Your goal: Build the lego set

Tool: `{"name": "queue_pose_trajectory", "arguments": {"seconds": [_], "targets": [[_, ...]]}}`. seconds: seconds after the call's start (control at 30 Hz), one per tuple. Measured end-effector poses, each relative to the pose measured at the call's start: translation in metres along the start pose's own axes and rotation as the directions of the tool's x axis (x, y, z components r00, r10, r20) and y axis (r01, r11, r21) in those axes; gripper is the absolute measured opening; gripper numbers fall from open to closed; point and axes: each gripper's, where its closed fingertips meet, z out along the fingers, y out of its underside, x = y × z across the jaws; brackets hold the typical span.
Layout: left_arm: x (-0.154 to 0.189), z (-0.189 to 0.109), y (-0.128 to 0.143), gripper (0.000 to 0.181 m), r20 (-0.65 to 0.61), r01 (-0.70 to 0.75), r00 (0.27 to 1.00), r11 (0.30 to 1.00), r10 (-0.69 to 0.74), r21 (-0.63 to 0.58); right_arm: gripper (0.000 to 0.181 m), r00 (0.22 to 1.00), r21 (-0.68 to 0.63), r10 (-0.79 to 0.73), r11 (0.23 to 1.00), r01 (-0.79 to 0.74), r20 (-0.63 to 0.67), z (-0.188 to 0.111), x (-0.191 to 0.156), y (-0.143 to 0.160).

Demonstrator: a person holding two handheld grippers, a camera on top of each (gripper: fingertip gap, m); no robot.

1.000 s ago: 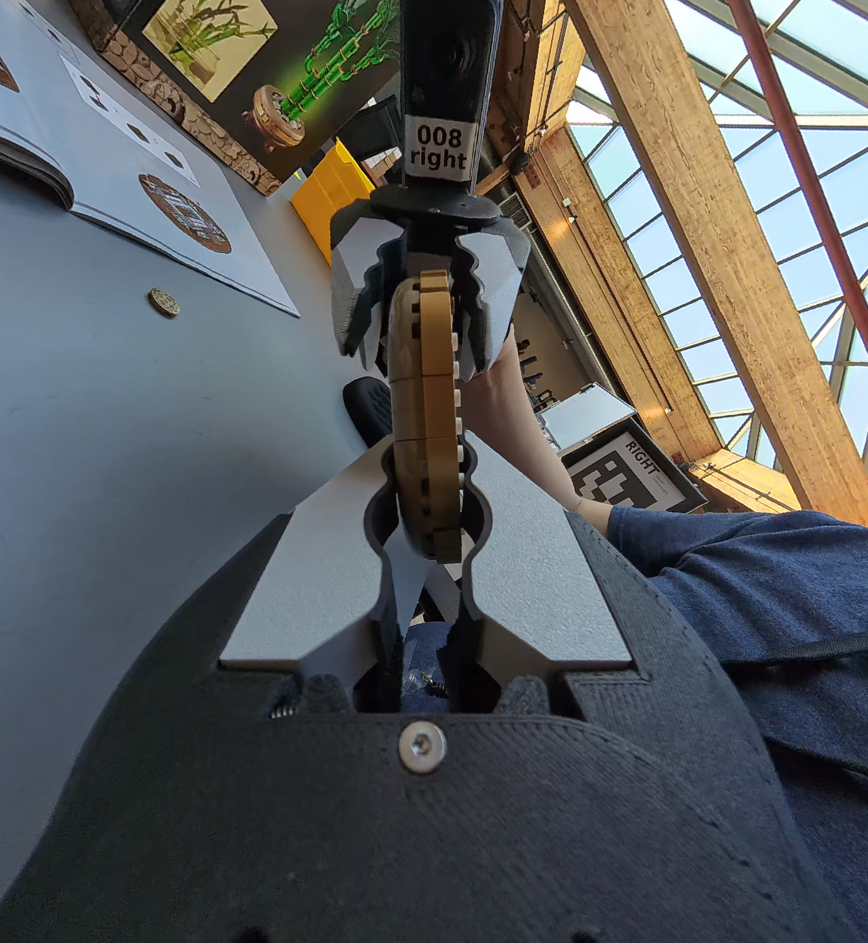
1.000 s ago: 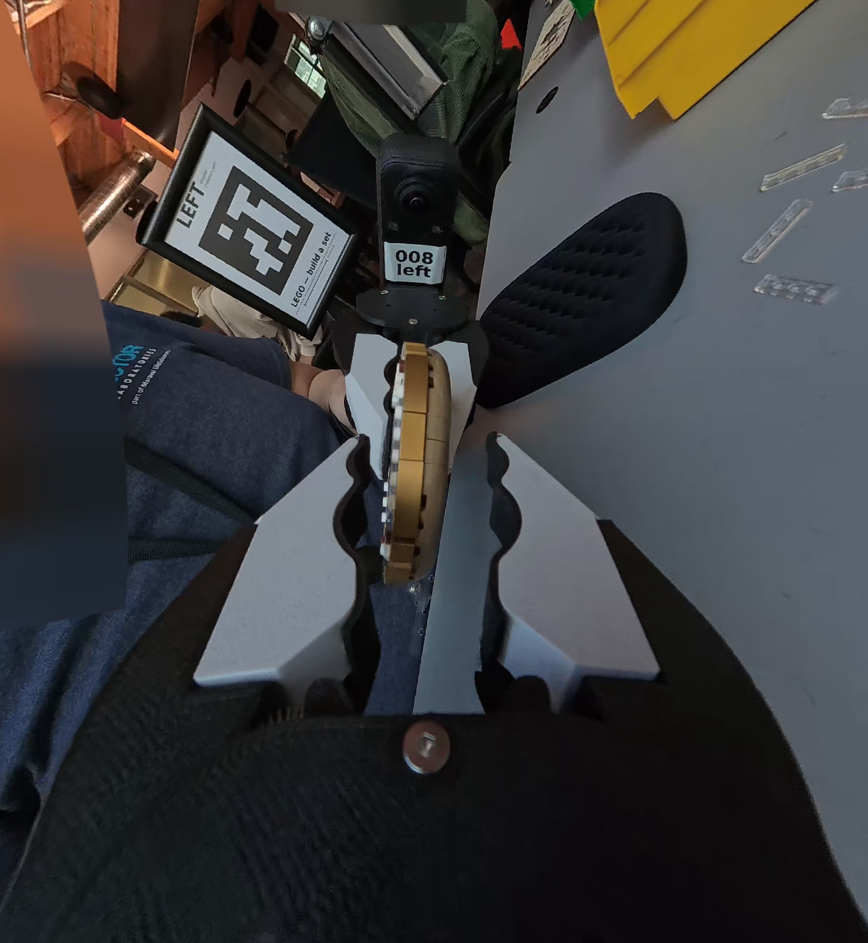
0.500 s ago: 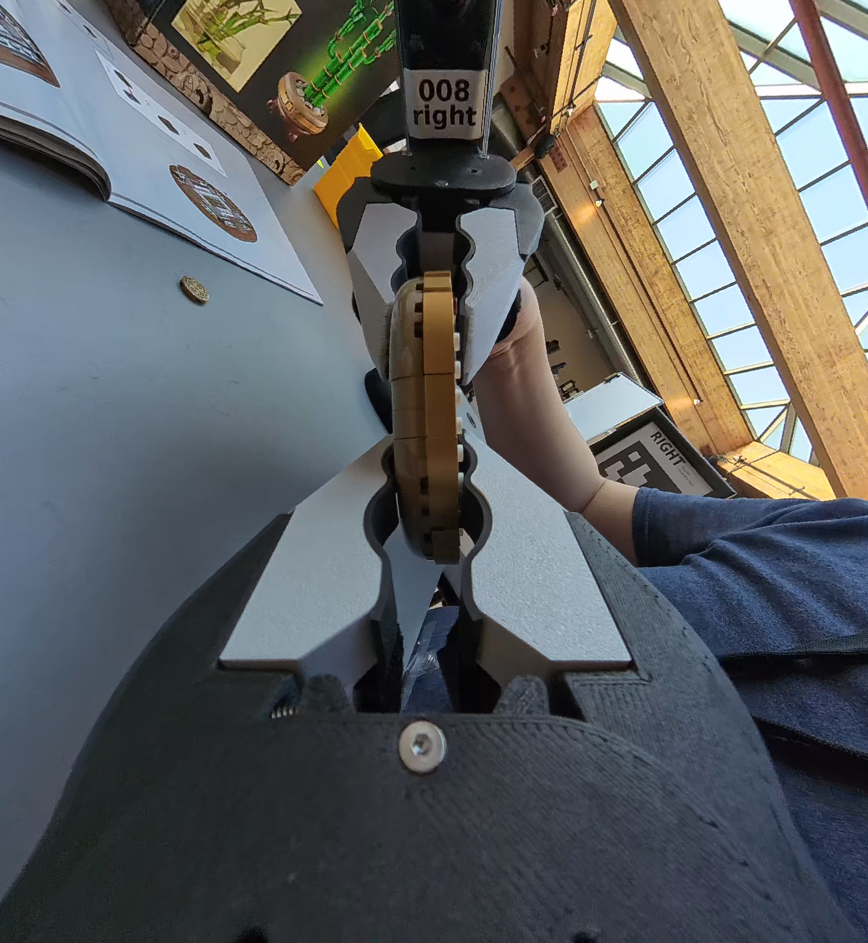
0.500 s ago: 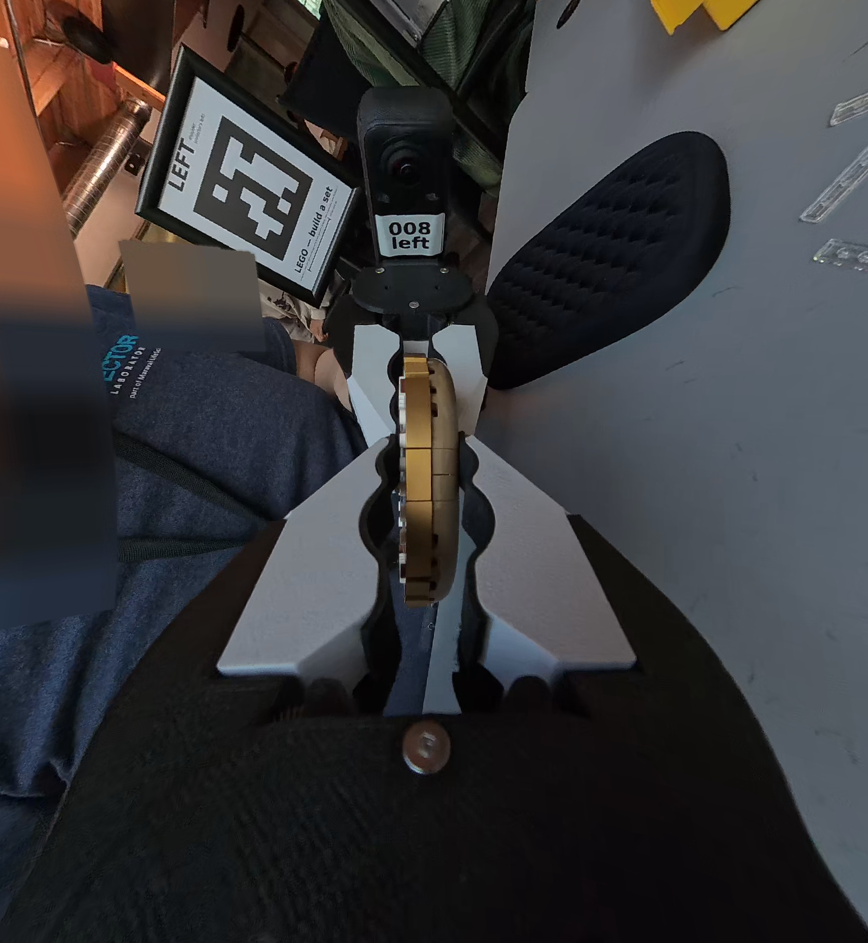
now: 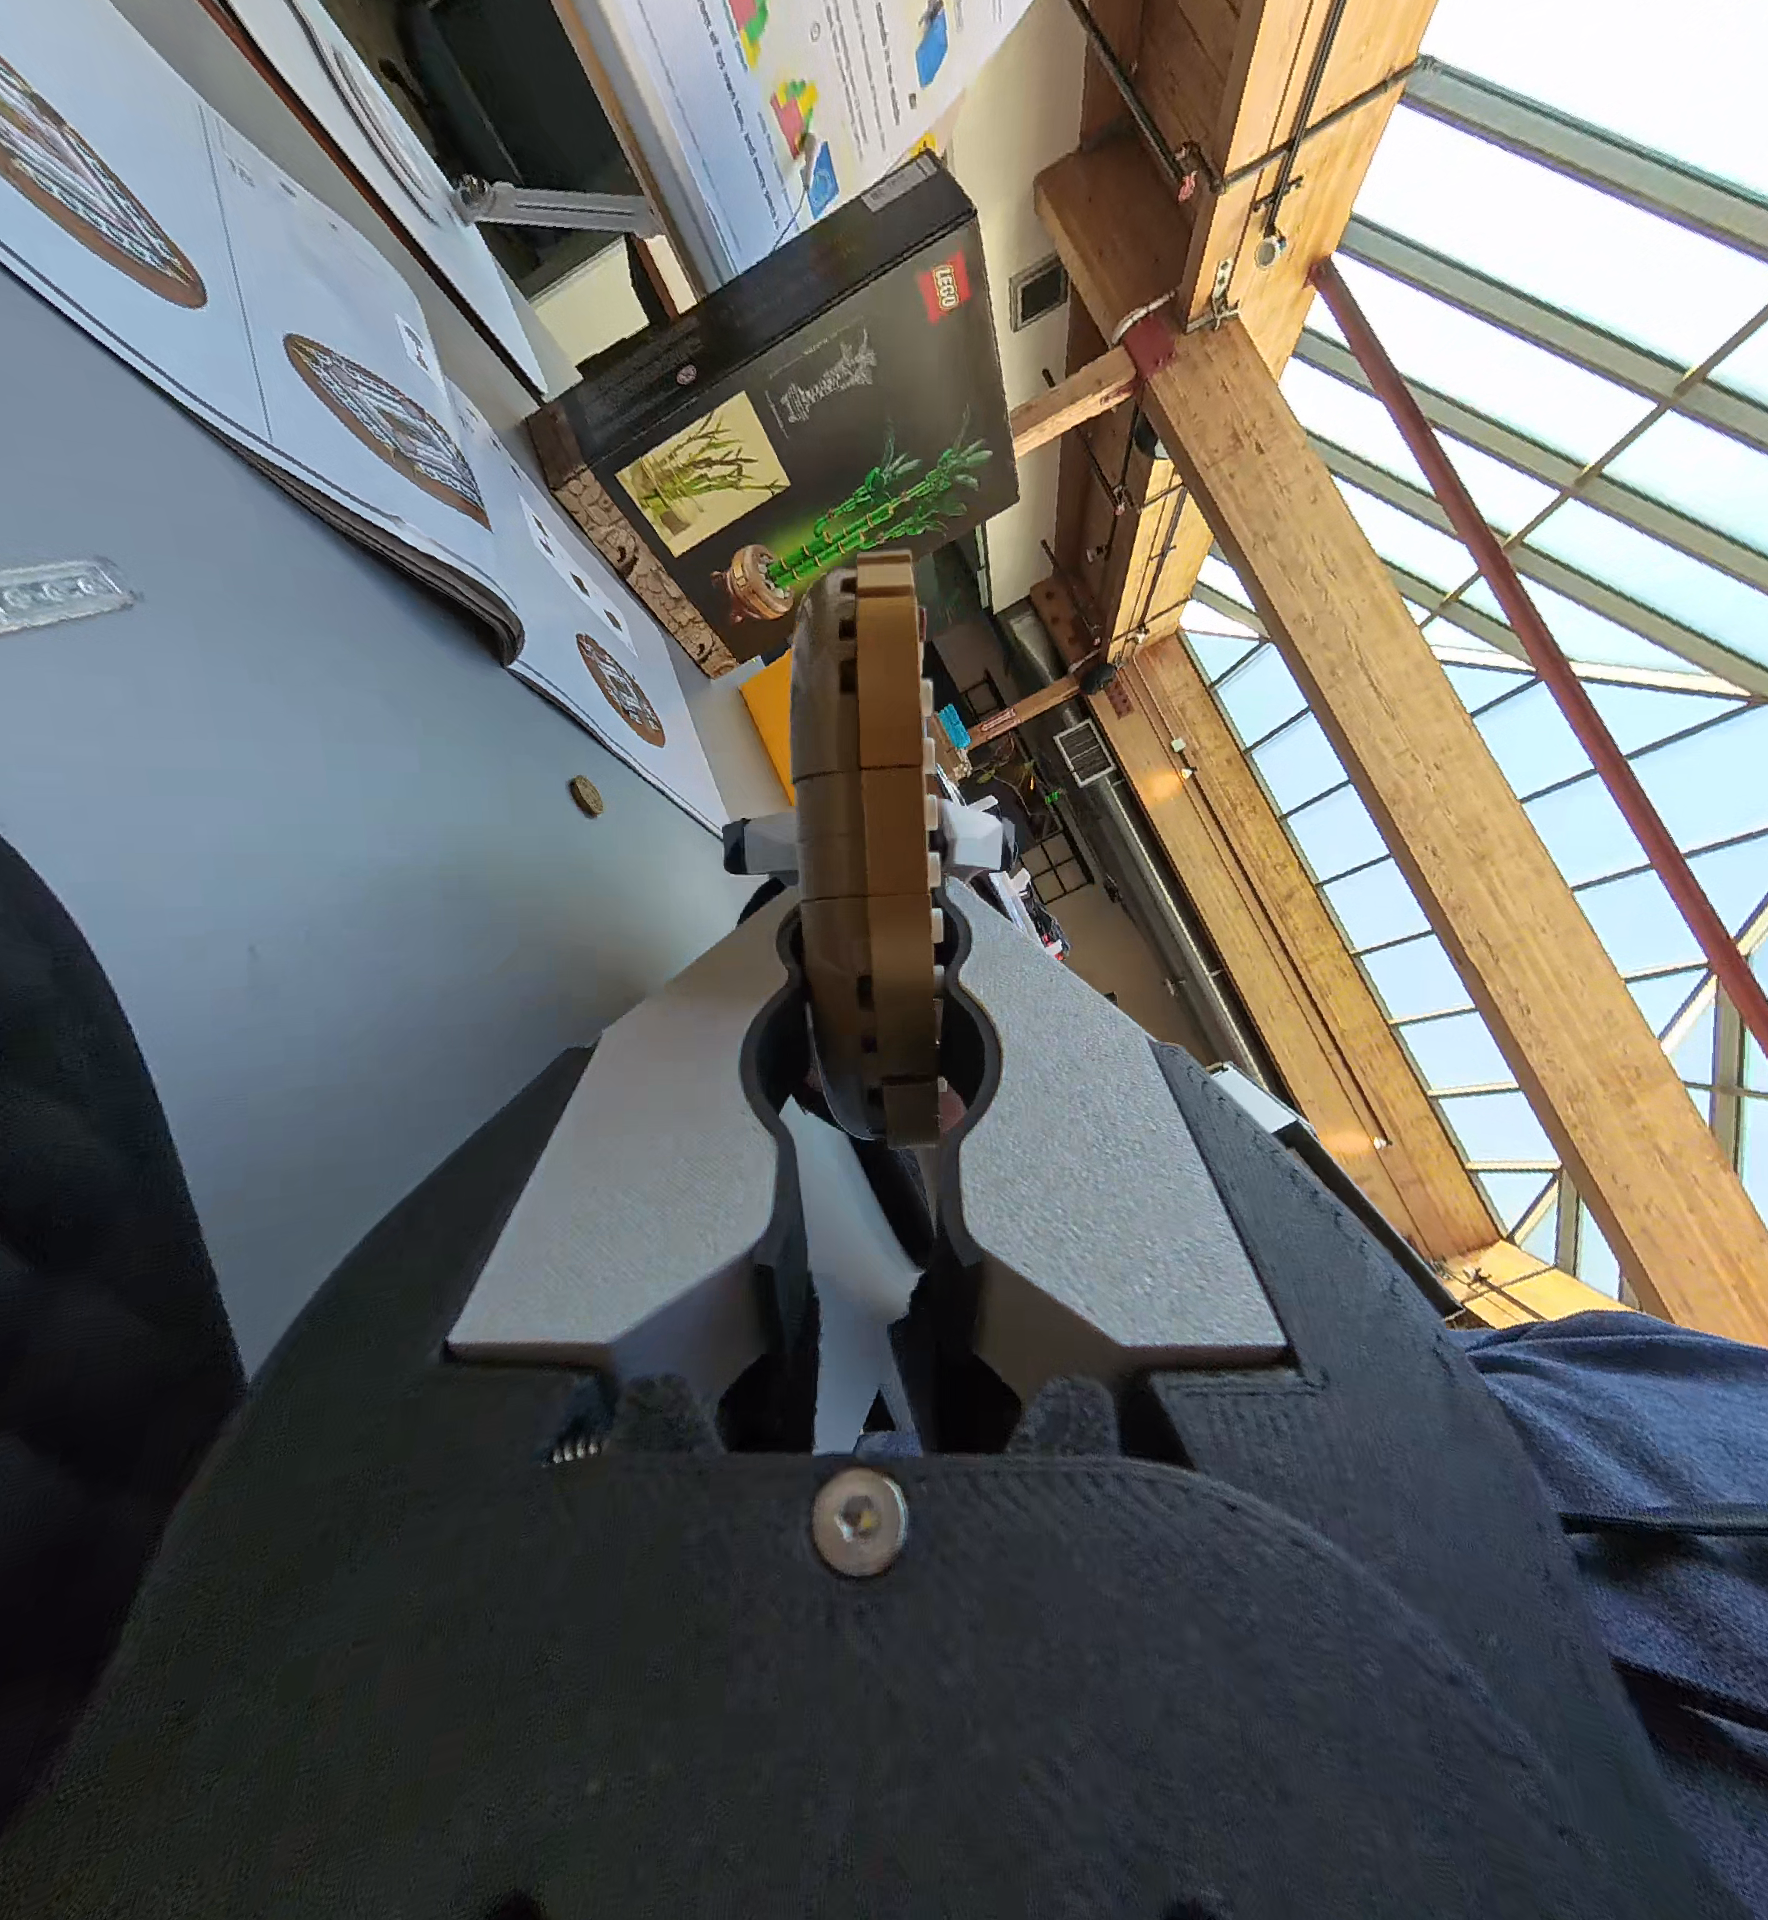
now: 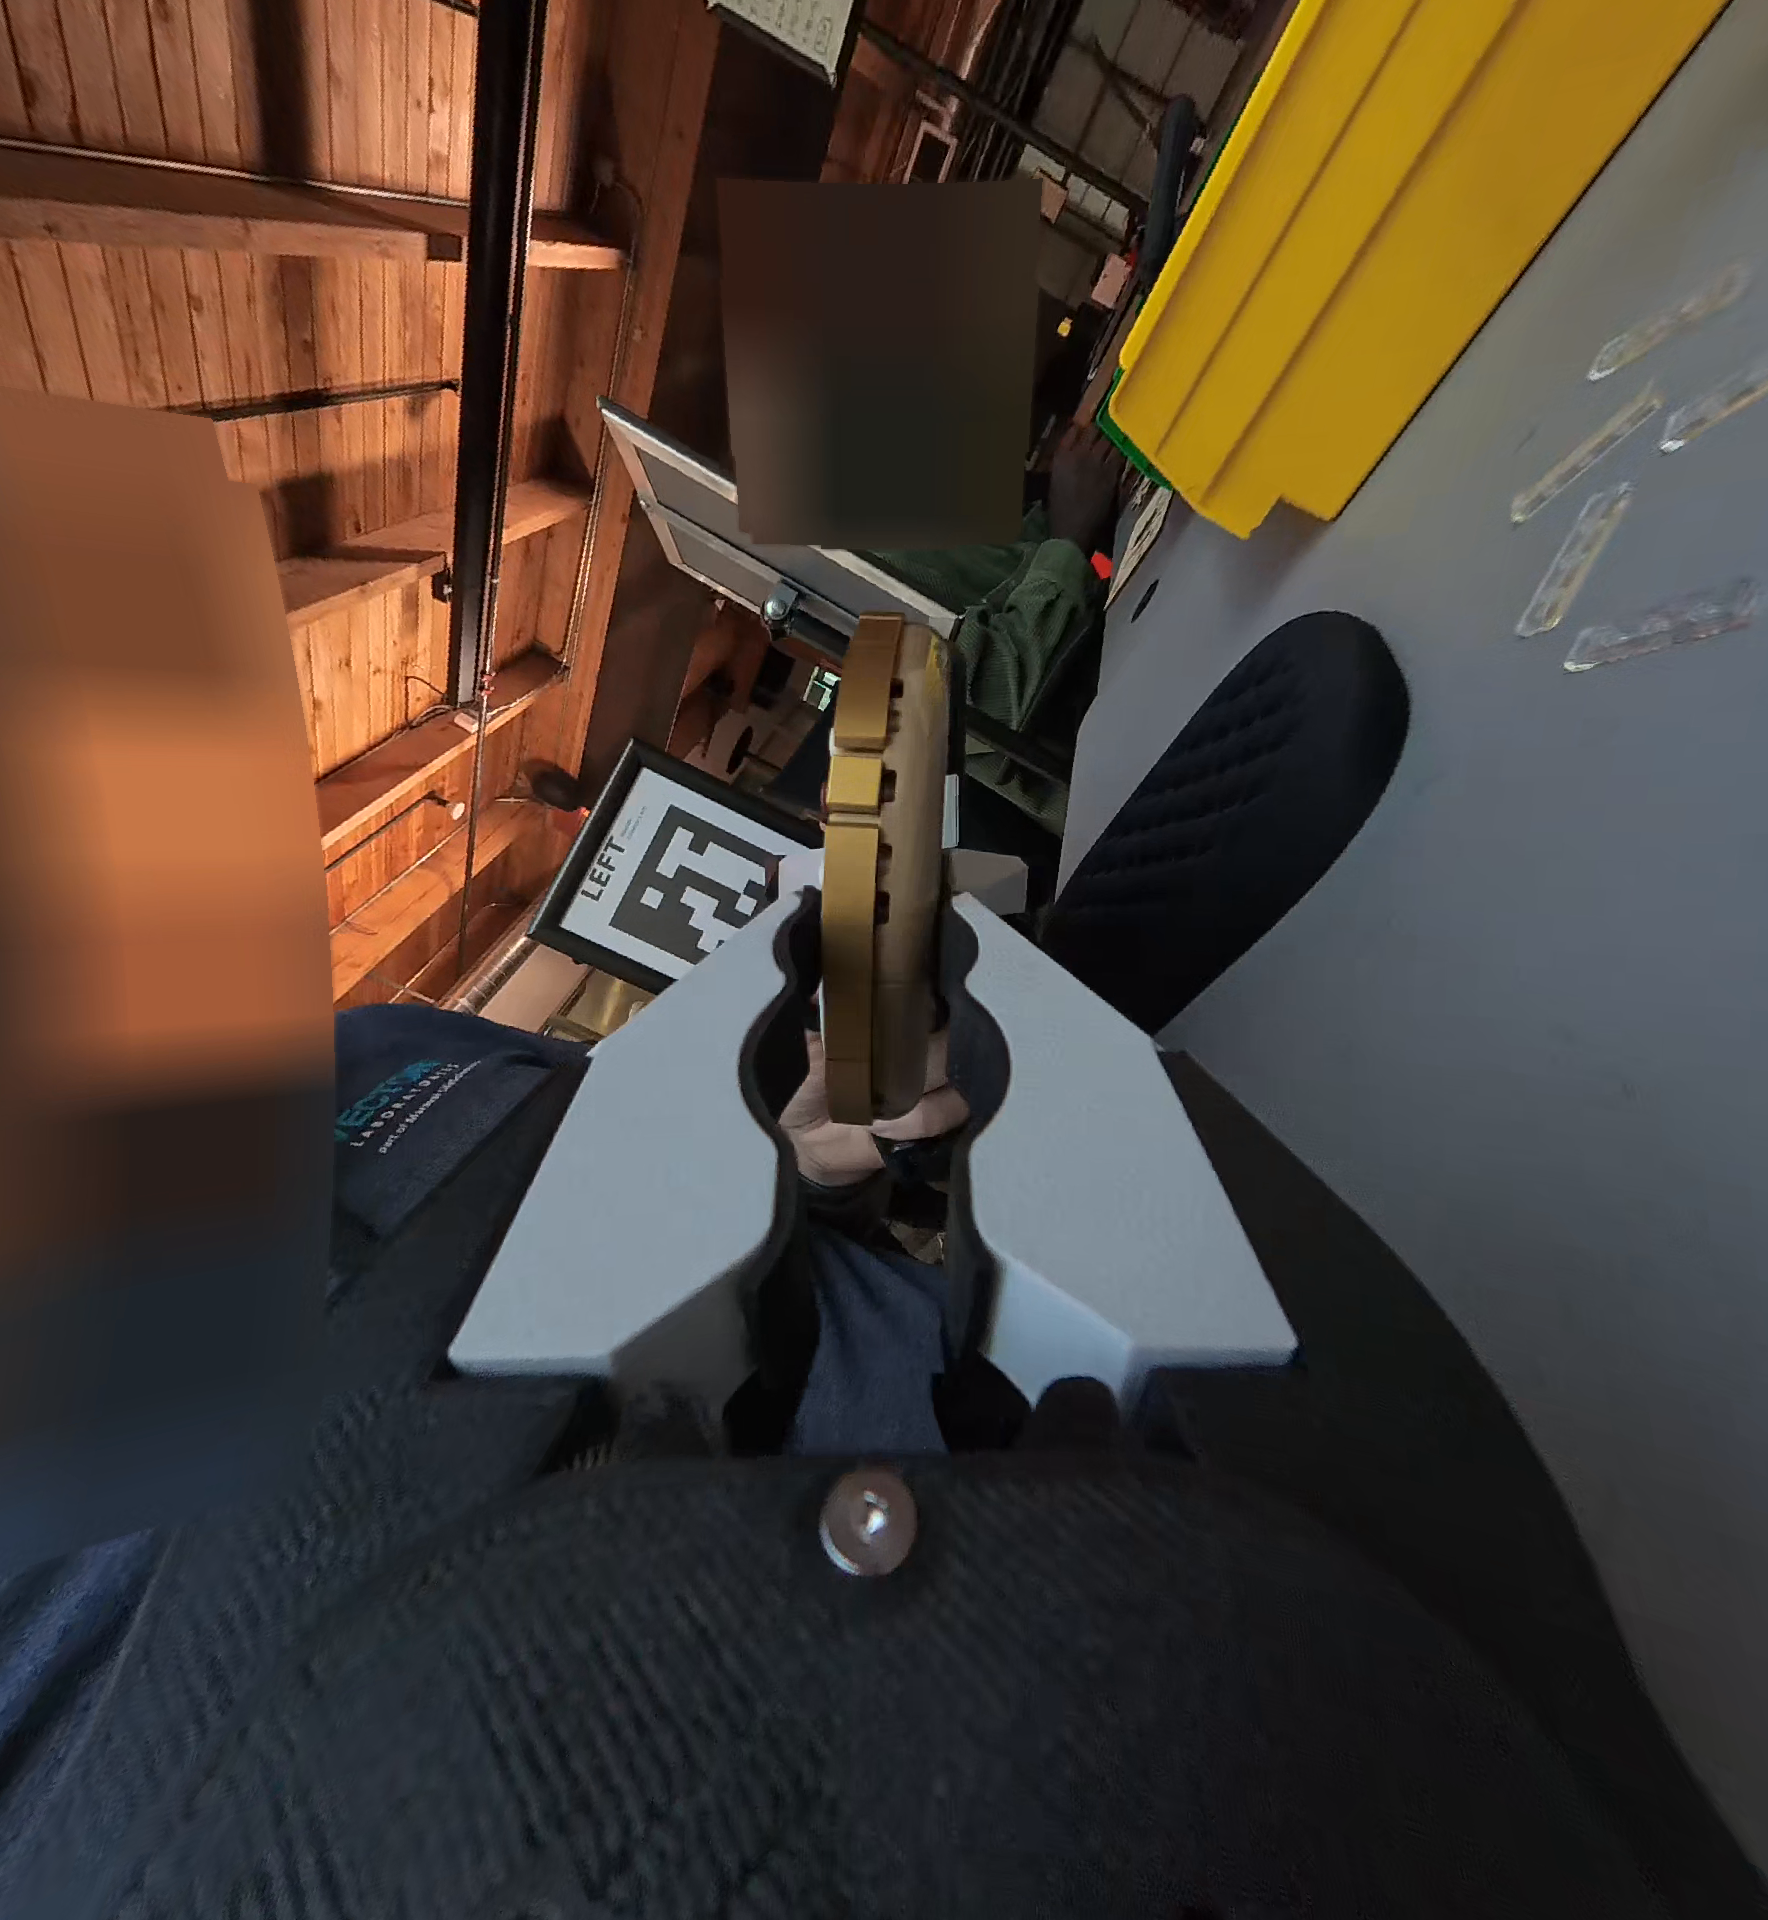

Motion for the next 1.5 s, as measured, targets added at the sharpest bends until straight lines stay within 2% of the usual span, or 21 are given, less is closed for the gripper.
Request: {"name": "queue_pose_trajectory", "arguments": {"seconds": [0.1,0.2,0.3,0.37,0.6,0.77,0.87,0.93,1.0,1.07,1.17,1.23,1.33,1.4,1.5], "targets": [[0.004,0.001,0.003,0.019,-0.042,0.031,0.999,0.999,-0.033,-0.036,0.02,0.999,-0.059,0.047,0.997,-0.046,0.016,-0.001,-0.001,0.001],[0.01,-0.002,0.005,0.027,-0.095,0.067,0.993,0.993,-0.077,-0.101,0.02,0.999,-0.182,0.04,0.983,-0.036,0.018,-0.003,-0.006,0.011],[0.017,-0.009,0.002,0.026,-0.157,0.101,0.979,0.981,-0.127,-0.163,0.02,0.999,-0.285,0.049,0.958,-0.043,0.013,-0.004,-0.01,0.017],[0.017,-0.011,0.007,0.024,-0.153,0.092,0.98,0.97,-0.128,-0.224,0.02,0.998,-0.333,0.062,0.941,-0.061,-0.01,-0.004,-0.01,0.018],[0.016,-0.013,0.008,0.03,-0.154,0.119,0.975,0.961,-0.161,-0.251,0.02,0.993,-0.398,0.103,0.909,-0.121,-0.065,-0.001,-0.007,0.016],[0.006,-0.015,0.014,0.028,-0.09,0.094,0.988,0.953,-0.125,-0.288,0.02,0.987,-0.408,0.132,0.899,-0.158,-0.092,-0.002,-0.002,0.019],[-0.006,-0.017,0.018,0.038,-0.02,0.063,0.997,0.946,-0.073,-0.317,0.02,0.986,-0.405,0.138,0.899,-0.165,-0.095,-0.002,-0.002,0.017],[-0.006,-0.018,0.02,0.036,-0.034,0.058,0.997,0.942,-0.074,-0.33,0.02,0.986,-0.416,0.131,0.895,-0.161,-0.099,-0.003,-0.002,0.017],[0.004,-0.017,0.02,0.02,-0.103,0.063,0.989,0.941,-0.103,-0.333,0.02,0.985,-0.434,0.137,0.885,-0.168,-0.101,-0.002,-0.002,0.018],[0.005,-0.016,0.022,0.019,-0.115,0.064,0.987,0.939,-0.109,-0.338,0.019,0.984,-0.43,0.145,0.886,-0.175,-0.101,0.0,-0.001,0.014],[0.003,-0.014,0.017,0.019,-0.109,0.032,0.992,0.954,-0.067,-0.298,0.02,0.99,-0.377,0.117,0.916,-0.138,-0.08,0.006,-0.001,0.0],[0.004,-0.015,0.009,0.019,-0.122,0.065,0.988,0.966,-0.098,-0.252,0.035,0.997,-0.325,0.04,0.944,-0.061,-0.07,0.011,0.0,-0.011],[0.001,-0.019,-0.001,0.019,-0.125,0.105,0.984,0.979,-0.127,-0.174,0.059,0.98,-0.253,-0.135,0.963,0.095,-0.147,0.01,0.009,-0.023],[-0.001,-0.023,-0.008,0.019,-0.117,0.111,0.985,0.987,-0.124,-0.119,0.066,0.967,-0.211,-0.182,0.967,0.143,-0.18,0.007,0.009,-0.021],[-0.004,-0.027,-0.017,0.019,-0.085,0.089,0.992,0.995,-0.093,-0.041,0.058,0.971,-0.141,-0.153,0.982,0.128,-0.182,0.008,0.007,-0.01]]}}
